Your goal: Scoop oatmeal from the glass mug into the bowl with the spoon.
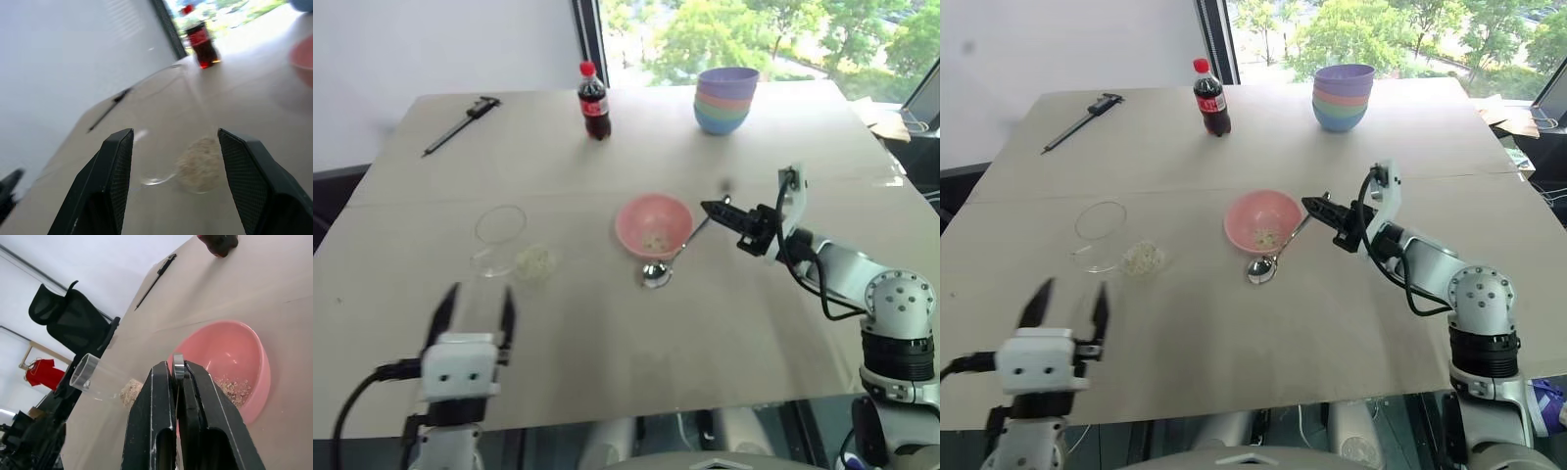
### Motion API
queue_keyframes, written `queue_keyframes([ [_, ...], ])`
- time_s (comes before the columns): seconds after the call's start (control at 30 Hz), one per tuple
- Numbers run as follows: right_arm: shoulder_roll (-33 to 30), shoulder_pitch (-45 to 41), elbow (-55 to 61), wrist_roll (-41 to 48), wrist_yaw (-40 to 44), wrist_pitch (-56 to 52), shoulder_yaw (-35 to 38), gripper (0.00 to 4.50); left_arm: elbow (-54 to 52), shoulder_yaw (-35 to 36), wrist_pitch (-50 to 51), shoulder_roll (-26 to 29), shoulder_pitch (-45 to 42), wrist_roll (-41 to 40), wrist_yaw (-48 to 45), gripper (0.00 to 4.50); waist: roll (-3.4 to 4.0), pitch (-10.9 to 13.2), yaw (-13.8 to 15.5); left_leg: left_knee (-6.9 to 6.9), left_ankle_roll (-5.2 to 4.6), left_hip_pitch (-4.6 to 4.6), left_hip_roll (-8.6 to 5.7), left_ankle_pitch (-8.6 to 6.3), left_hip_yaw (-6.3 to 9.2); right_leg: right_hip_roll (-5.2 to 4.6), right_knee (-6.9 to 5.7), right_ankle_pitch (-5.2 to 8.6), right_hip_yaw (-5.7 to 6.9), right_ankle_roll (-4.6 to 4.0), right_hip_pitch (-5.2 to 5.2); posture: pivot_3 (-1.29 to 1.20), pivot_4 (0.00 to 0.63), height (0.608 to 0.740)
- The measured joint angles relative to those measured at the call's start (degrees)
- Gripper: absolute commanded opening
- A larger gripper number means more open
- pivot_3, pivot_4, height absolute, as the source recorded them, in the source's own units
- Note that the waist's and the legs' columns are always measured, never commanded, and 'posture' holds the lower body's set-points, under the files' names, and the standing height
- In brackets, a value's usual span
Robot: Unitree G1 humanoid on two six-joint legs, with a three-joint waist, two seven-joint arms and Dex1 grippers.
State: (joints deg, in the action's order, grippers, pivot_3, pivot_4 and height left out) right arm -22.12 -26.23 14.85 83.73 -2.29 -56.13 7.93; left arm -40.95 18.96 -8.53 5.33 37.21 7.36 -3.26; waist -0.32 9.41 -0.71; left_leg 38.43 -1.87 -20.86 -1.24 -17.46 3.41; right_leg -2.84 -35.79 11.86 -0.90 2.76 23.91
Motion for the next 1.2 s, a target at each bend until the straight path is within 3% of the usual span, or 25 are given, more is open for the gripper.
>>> queue_keyframes([
  [0.07, 0.2, -1.0, 0.0, 0.0, -0.1, 0.1, 0.0, 0.0, 2.4, 2.9, 2.7, -0.4, -2.7, -1.7, 1.2, 2.86, -0.02, 0.0, -0.1, 0.03, 0.0, 0.0, 0.0, 0.0, 0.01, 0.06, -0.04, 0.0, 0.01, 0.0, 0.0, 0.0, 0.15, 0.74],
  [0.2, 0.9, -2.3, 0.0, 0.0, -0.6, 0.3, -0.2, 0.0, 10.4, 6.3, 5.8, 3.9, -9.3, -4.2, 0.6, 2.86, -0.02, 0.0, -0.1, 0.03, 0.0, 0.02, -0.01, 0.01, 0.03, 0.08, -0.07, -0.02, 0.01, -0.02, -0.01, 0.0, 0.15, 0.74],
  [0.3, 1.5, -2.5, 0.0, -0.2, -1.0, 0.6, -0.2, 0.0, 15.9, 6.3, 5.7, 8.3, -13.5, -5.5, -2.2, 2.86, -0.02, 0.0, -0.1, 0.03, 0.01, 0.0, -0.02, 0.01, 0.01, 0.04, -0.06, -0.03, -0.02, -0.02, 0.0, 0.0, 0.15, 0.74],
  [0.5, 1.8, -2.4, 0.1, -0.5, -1.3, 1.5, -0.1, 0.0, 19.0, 4.1, 5.7, 11.6, -17.6, -6.9, -6.7, 2.86, -0.01, 0.0, -0.1, -0.01, 0.01, 0.01, -0.05, 0.0, -0.02, -0.08, -0.04, -0.03, -0.04, -0.02, 0.03, 0.0, 0.15, 0.74],
  [0.87, 1.4, -0.9, 0.5, -1.8, -0.4, 2.8, 0.2, 0.0, 23.2, 3.6, 7.1, 13.6, -24.5, -8.7, -7.8, 2.86, -0.01, 0.0, 0.0, -0.01, 0.01, -0.01, -0.06, 0.0, 0.0, -0.14, -0.07, -0.04, -0.01, -0.03, 0.06, 0.0, 0.15, 0.74],
  [1.0, 1.3, 0.0, 0.5, -2.2, 0.6, 2.9, 0.5, 0.0, 23.5, 3.4, 7.4, 13.6, -25.0, -8.8, -7.8, 1.21, -0.01, 0.0, -0.1, -0.02, 0.02, -0.05, -0.06, 0.0, -0.03, -0.16, -0.06, -0.04, -0.05, -0.03, 0.12, 0.0, 0.15, 0.74],
  [1.03, 1.2, 0.1, 0.5, -2.3, 0.6, 2.9, 0.6, 0.0, 23.5, 3.4, 7.4, 13.6, -25.0, -8.8, -7.8, 0.55, -0.01, 0.0, -0.1, -0.03, 0.02, -0.07, -0.06, 0.0, -0.03, -0.17, -0.06, -0.04, -0.04, -0.02, 0.14, 0.0, 0.15, 0.74],
  [1.07, 1.1, 0.2, 0.5, -2.4, 0.7, 2.9, 0.7, 0.0, 23.5, 3.5, 7.4, 13.5, -25.0, -9.1, -7.7, 0.17, -0.01, 0.0, 0.0, -0.03, 0.02, -0.08, -0.06, 0.0, -0.02, -0.18, -0.06, -0.04, -0.04, -0.03, 0.14, 0.0, 0.15, 0.74],
  [1.2, 1.1, 0.5, 0.5, -2.8, 0.7, 3.0, 1.1, 0.0, 23.2, 3.4, 7.3, 13.4, -25.3, -9.9, -7.7, 0.03, 0.0, 0.0, 0.0, -0.03, 0.02, -0.05, -0.06, 0.0, -0.03, -0.23, -0.08, -0.05, -0.05, -0.02, 0.14, 0.0, 0.15, 0.74],
])
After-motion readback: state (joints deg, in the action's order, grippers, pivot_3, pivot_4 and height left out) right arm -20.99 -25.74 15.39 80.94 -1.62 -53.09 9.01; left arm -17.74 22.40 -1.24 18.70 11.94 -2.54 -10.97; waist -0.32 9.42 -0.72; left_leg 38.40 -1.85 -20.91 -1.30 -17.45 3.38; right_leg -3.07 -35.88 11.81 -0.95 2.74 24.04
